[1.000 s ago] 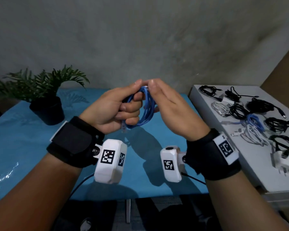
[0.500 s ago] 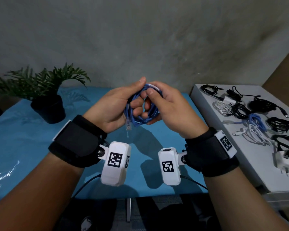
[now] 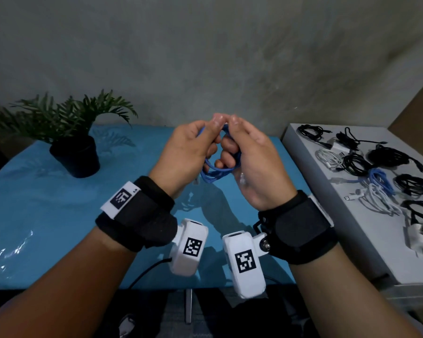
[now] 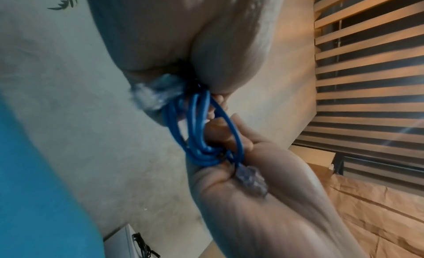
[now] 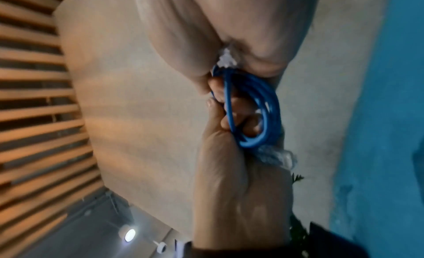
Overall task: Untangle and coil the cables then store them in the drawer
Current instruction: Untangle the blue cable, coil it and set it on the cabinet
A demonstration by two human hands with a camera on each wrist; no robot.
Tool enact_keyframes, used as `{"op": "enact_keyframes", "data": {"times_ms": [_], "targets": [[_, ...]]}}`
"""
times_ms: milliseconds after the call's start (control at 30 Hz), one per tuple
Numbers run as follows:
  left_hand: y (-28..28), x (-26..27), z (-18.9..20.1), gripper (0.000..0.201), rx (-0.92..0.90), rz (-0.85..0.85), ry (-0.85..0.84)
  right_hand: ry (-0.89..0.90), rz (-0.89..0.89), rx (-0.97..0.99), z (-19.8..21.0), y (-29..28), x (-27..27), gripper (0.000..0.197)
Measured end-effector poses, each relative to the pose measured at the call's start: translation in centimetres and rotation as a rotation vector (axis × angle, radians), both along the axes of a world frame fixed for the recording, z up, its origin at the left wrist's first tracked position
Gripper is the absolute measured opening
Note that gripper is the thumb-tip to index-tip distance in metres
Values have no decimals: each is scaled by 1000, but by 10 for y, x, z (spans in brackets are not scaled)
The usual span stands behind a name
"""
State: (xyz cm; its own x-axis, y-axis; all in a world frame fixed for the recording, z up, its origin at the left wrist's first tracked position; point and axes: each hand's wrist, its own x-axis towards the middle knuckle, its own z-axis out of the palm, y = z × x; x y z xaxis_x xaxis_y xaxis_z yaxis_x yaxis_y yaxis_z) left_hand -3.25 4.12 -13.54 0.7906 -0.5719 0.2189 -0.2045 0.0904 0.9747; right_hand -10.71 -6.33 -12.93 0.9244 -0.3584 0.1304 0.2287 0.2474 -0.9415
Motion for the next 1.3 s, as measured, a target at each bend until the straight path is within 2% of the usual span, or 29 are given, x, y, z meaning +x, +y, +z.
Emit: {"op": "enact_keyframes", "data": {"times_ms": [100, 267, 333, 400, 533, 667, 767, 833, 933, 1100, 1200, 1300], "targets": [[-2, 2, -2, 59, 40, 0, -44, -31, 20, 230, 1, 3, 1, 25], [-1, 7, -5, 68, 139, 2, -92, -73, 64, 470, -3, 5, 3, 24], [-1, 7, -6, 61, 141, 8, -111, -82, 84, 502, -4, 5, 3, 24], [0, 10, -8, 57, 145, 0, -120, -58, 89, 434, -4, 3, 2, 25], [7, 14, -9, 68, 247, -67, -39, -12, 70, 260, -4, -6, 3, 26], [21, 22, -8, 60, 259, -223, 128, 4, 70, 261, -1, -21, 3, 26], [31, 30, -9, 43, 259, -366, 107, 2, 98, 299, 0, -33, 2, 26], [34, 33, -8, 40, 276, -412, 70, -2, 124, 315, 0, -36, 1, 26], [34, 31, -1, 21, 304, -359, 41, 12, 125, 251, 1, -42, -1, 27], [31, 30, 6, 20, 335, -236, -2, 60, -19, -84, 3, -47, -5, 25], [28, 24, 7, 12, 344, -254, 4, 47, 5, -66, 3, -48, -5, 25], [28, 20, 10, 13, 279, -317, 92, 31, 11, -43, 4, -50, -6, 25]]}}
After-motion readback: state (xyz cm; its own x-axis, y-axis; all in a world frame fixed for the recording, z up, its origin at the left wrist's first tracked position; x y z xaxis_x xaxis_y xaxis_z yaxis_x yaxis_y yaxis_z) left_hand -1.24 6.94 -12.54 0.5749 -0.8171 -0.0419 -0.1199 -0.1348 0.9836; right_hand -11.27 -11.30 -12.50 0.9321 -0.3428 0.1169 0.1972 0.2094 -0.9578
